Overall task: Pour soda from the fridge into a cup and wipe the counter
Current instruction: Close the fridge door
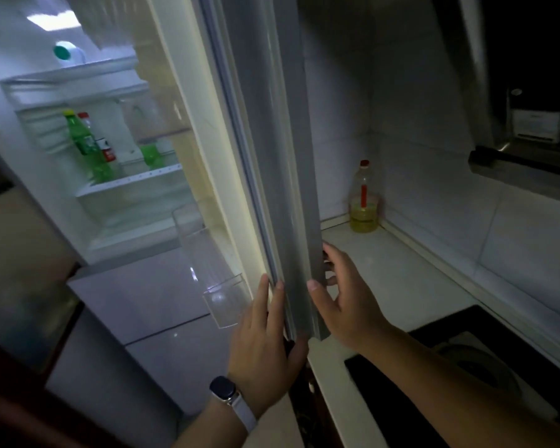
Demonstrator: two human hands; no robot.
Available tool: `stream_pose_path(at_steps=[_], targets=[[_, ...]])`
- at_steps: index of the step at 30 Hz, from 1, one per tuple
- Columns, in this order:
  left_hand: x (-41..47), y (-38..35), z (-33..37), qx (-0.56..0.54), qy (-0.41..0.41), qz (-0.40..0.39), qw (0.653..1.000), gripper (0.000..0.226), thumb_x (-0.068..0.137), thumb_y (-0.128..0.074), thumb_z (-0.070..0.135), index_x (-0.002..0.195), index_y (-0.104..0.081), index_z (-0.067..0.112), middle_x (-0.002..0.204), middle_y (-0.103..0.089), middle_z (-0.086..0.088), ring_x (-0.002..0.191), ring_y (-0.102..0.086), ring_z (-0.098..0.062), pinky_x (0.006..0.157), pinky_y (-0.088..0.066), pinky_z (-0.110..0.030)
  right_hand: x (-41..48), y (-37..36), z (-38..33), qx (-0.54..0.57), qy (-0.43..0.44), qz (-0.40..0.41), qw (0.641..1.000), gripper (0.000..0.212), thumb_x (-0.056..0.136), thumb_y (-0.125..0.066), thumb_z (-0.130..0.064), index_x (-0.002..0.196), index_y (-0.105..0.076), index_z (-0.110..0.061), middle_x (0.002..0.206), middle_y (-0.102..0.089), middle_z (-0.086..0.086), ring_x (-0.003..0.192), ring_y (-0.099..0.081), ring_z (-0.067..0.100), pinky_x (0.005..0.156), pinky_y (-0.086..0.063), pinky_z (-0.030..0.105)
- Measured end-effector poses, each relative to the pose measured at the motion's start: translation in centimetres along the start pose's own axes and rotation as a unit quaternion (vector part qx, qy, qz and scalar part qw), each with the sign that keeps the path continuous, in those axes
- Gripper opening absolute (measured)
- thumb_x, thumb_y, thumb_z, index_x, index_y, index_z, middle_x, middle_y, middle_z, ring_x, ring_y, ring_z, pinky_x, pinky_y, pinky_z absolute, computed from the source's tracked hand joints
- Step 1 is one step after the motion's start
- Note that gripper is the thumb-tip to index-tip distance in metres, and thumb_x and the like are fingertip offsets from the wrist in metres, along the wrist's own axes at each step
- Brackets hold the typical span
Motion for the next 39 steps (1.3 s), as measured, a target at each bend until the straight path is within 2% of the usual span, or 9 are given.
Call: stream_pose_path(at_steps=[4, 11, 15, 19, 22, 26, 29, 34, 39], targets=[[-2.6, 1.0, -1.8, -0.021, 0.035, 0.027, 0.999, 0.093, 0.085, -0.056, 0.049, 0.154, -0.008, 0.009, 0.161, -0.014, -0.017, 0.145, -0.025, -0.029, 0.111, -0.028, -0.035, -1.4, -3.4, -2.6, 0.02, 0.055, 0.003, 0.998, 0.067, 0.095, -0.042, -0.056, 0.149, -0.028, -0.02, 0.138, -0.047, 0.001, 0.119, -0.052, 0.009, 0.094, -0.053, 0.032], [-6.4, 3.7, -6.1, -0.085, 0.139, 0.1, 0.981, 0.092, 0.087, -0.039, 0.072, 0.152, 0.012, 0.031, 0.161, -0.003, 0.0, 0.149, -0.004, -0.01, 0.116, -0.016, -0.029, -2.9, -10.6, -7.1, 0.077, 0.123, -0.022, 0.989, 0.058, 0.099, -0.04, -0.052, 0.147, -0.028, -0.022, 0.14, -0.042, 0.005, 0.126, -0.049, 0.013, 0.1, -0.048, 0.028], [-7.8, 5.7, -9.4, -0.108, 0.198, 0.143, 0.964, 0.09, 0.085, -0.038, 0.076, 0.152, -0.003, 0.027, 0.158, -0.019, -0.005, 0.145, -0.016, -0.011, 0.113, -0.021, -0.028, -2.7, -14.5, -9.3, 0.075, 0.167, -0.067, 0.981, 0.056, 0.1, -0.041, -0.044, 0.147, -0.03, -0.015, 0.136, -0.045, 0.009, 0.125, -0.043, -0.001, 0.1, -0.038, 0.012], [-8.9, 7.4, -13.5, -0.133, 0.239, 0.168, 0.947, 0.088, 0.088, -0.046, 0.068, 0.153, -0.007, 0.024, 0.159, -0.022, -0.007, 0.145, -0.027, -0.018, 0.113, -0.032, -0.031, -1.7, -18.4, -11.2, 0.074, 0.198, -0.123, 0.97, 0.055, 0.097, -0.05, -0.034, 0.14, -0.042, -0.001, 0.133, -0.049, 0.014, 0.125, -0.046, 0.005, 0.1, -0.039, 0.013], [-9.6, 8.7, -16.0, -0.116, 0.233, 0.199, 0.945, 0.087, 0.088, -0.034, 0.075, 0.153, 0.008, 0.035, 0.164, -0.005, -0.002, 0.15, -0.007, -0.009, 0.116, -0.017, -0.024, -0.2, -20.9, -12.4, 0.065, 0.217, -0.139, 0.964, 0.054, 0.097, -0.049, -0.039, 0.14, -0.043, -0.006, 0.136, -0.047, 0.011, 0.126, -0.045, 0.007, 0.103, -0.036, 0.013], [-9.9, 10.3, -18.8, -0.059, 0.191, 0.23, 0.952, 0.09, 0.092, -0.044, 0.063, 0.155, 0.009, 0.028, 0.164, 0.003, -0.008, 0.152, -0.001, -0.02, 0.116, -0.02, -0.043, 2.7, -24.1, -13.9, 0.043, 0.236, -0.128, 0.962, 0.057, 0.099, -0.04, -0.051, 0.145, -0.033, -0.018, 0.145, -0.037, 0.008, 0.133, -0.036, 0.005, 0.106, -0.029, 0.009], [-9.7, 11.4, -21.4, -0.011, 0.148, 0.239, 0.96, 0.093, 0.089, -0.055, 0.049, 0.156, 0.006, 0.024, 0.164, 0.006, -0.005, 0.151, -0.006, -0.026, 0.113, -0.026, -0.051, 5.3, -26.8, -14.7, 0.002, 0.24, -0.105, 0.965, 0.06, 0.098, -0.034, -0.057, 0.147, -0.026, -0.023, 0.152, -0.028, 0.009, 0.139, -0.03, 0.014, 0.112, -0.025, 0.018], [-9.4, 12.9, -26.6, -0.012, 0.171, 0.235, 0.957, 0.1, 0.085, -0.056, 0.047, 0.155, 0.011, 0.023, 0.164, 0.014, 0.002, 0.151, 0.001, -0.015, 0.113, -0.026, -0.046, 9.9, -32.0, -15.8, -0.07, 0.268, -0.086, 0.957, 0.065, 0.096, -0.039, -0.053, 0.151, -0.015, -0.028, 0.159, -0.008, 0.001, 0.148, -0.017, 0.027, 0.116, -0.024, 0.043], [-8.9, 13.9, -31.8, -0.018, 0.179, 0.219, 0.959, 0.103, 0.084, -0.056, 0.045, 0.153, 0.018, 0.025, 0.162, 0.021, 0.006, 0.152, 0.003, -0.02, 0.116, -0.027, -0.05, 13.3, -36.8, -16.4, -0.178, 0.295, -0.086, 0.935, 0.075, 0.095, -0.037, -0.055, 0.154, 0.0, -0.03, 0.163, 0.001, 0.005, 0.15, -0.006, 0.028, 0.118, -0.016, 0.044]])
Point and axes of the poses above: each hand's wrist, its own x-axis towards the middle knuckle, its own y-axis out of the back of the hand, z = x × y, the point moved 4 cm from there along x, towards the middle knuckle
